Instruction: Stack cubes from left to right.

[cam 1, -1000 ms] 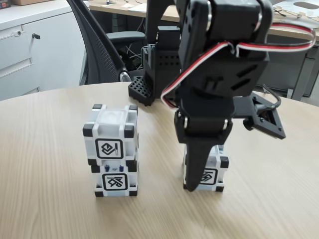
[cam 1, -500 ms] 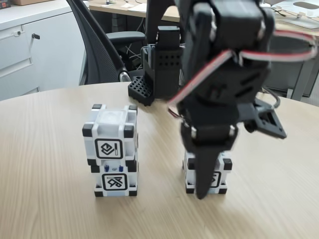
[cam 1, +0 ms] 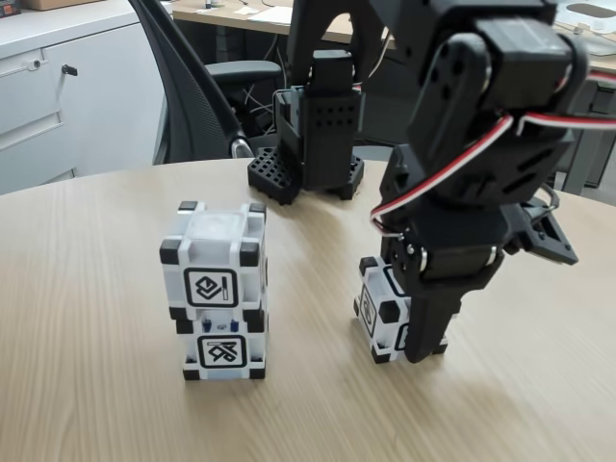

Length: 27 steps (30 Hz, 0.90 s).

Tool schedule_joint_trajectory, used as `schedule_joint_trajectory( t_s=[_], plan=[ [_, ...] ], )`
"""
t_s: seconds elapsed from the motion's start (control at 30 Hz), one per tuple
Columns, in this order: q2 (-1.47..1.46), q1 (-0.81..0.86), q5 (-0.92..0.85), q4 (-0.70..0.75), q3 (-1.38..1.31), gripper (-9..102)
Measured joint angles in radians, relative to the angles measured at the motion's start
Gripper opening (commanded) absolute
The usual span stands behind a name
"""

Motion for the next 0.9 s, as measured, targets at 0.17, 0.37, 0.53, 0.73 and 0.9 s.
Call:
schedule_joint_trajectory(
  t_s=[0.17, 0.37, 0.53, 0.73, 0.9],
  plan=[
    [0.0, 0.006, -0.009, 0.0, 0.0, 6],
    [0.002, 0.005, -0.009, 0.003, 0.0, 1],
    [0.057, 0.005, -0.02, 0.006, 0.003, 0],
    [0.172, 0.005, -0.009, 0.014, 0.003, 0],
    [0.279, 0.005, -0.006, 0.018, 0.003, 0]
  ],
)
